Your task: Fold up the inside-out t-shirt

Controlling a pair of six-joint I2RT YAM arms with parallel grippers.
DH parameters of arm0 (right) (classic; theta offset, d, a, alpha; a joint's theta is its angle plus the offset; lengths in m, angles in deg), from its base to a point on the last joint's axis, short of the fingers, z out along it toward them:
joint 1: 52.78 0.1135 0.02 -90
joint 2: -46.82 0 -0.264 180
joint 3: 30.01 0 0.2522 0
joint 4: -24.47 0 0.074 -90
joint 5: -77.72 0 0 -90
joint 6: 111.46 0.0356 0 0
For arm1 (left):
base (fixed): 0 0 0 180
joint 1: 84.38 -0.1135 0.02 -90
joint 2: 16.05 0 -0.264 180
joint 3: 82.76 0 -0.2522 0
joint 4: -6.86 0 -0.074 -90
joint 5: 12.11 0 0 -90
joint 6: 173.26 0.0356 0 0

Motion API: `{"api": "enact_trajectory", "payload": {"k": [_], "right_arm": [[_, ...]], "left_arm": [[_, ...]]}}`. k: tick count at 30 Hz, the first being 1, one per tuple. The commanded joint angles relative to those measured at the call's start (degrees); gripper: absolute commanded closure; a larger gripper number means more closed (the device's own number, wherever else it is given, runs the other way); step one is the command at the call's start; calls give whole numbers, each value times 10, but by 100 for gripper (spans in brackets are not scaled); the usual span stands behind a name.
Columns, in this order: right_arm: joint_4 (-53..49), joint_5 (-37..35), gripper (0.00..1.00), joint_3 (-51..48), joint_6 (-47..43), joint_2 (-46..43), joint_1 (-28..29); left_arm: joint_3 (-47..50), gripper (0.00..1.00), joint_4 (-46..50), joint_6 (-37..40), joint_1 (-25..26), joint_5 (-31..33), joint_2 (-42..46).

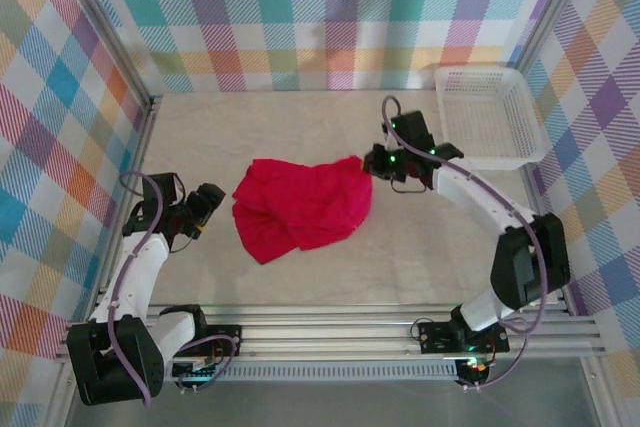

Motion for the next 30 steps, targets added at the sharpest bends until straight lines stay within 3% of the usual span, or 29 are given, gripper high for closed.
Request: {"api": "enact_trajectory", "payload": {"k": [1,8,16,21,23,25,26,30], "right_arm": [[39,-5,100,6,-23,3,-9],[-28,-21,94,29,-77,21,-16],[-38,-11,91,24,-95,12,-17],[-30,8,91,17,-90,16,-18],[-28,17,91,20,-88,19,-18],[-39,22,91,31,-89,20,-18],[-46,22,91,38,-92,19,-19],[-87,-9,91,72,-118,-11,-32]], "left_arm": [[21,26,-31,-3,27,-3,-11],[6,30,-52,-6,134,55,-87],[-90,31,-114,-31,247,79,-224],[-127,36,-153,-50,278,71,-314],[-141,51,-160,-51,282,66,-351],[-174,90,-137,-40,282,65,-380],[-194,100,-113,-31,281,70,-384],[-315,100,47,39,280,127,-342]]}}
